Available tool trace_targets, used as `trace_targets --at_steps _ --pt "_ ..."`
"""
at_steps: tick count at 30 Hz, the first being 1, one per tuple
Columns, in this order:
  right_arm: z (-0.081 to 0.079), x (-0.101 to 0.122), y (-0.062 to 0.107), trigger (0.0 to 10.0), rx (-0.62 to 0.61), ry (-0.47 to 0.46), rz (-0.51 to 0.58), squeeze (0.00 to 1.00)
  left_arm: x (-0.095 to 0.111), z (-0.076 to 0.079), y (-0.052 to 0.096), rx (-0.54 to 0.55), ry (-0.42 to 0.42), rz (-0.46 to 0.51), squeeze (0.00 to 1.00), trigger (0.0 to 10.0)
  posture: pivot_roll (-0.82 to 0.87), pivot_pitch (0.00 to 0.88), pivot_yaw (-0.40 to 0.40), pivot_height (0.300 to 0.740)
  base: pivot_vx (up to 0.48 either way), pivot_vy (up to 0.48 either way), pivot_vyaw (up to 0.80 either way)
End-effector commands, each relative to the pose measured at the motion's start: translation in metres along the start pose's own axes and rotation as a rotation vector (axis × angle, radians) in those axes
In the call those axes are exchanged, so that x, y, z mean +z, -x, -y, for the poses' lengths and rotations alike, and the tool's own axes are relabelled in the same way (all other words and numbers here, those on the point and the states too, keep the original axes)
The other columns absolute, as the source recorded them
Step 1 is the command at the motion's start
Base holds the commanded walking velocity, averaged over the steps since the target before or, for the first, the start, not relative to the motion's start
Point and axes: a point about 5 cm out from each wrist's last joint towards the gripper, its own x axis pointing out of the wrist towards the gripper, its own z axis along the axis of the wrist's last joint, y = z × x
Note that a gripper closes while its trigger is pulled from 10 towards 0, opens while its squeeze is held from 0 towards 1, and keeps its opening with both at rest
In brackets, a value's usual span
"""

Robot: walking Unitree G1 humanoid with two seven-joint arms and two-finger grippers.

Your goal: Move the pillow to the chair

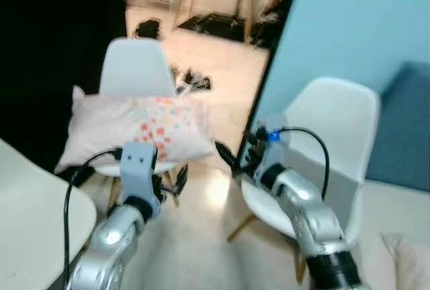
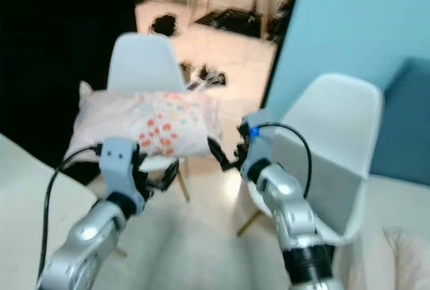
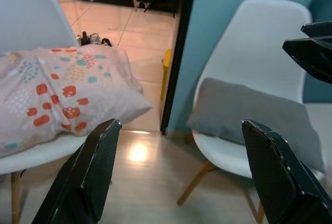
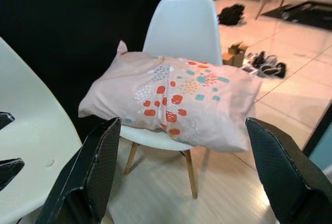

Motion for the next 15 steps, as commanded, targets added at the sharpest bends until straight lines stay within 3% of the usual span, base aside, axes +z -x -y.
trace_targets --at_steps 1,15 --pt "0.0000 -0.0007 -0.0003 10.0 -0.001 0.007 -0.012 0.00 -0.0005 0.0005 0.0002 -0.002 0.018 0.005 0.00 10.0 -0.03 0.000 -0.084 0.740 0.000 0.000 -0.74" --pt "0.0031 -0.0011 -0.0017 10.0 -0.026 0.014 -0.030 0.00 0.0029 -0.0012 -0.0007 0.005 0.032 0.033 0.00 10.0 -0.03 0.000 -0.089 0.740 0.000 0.000 -0.74"
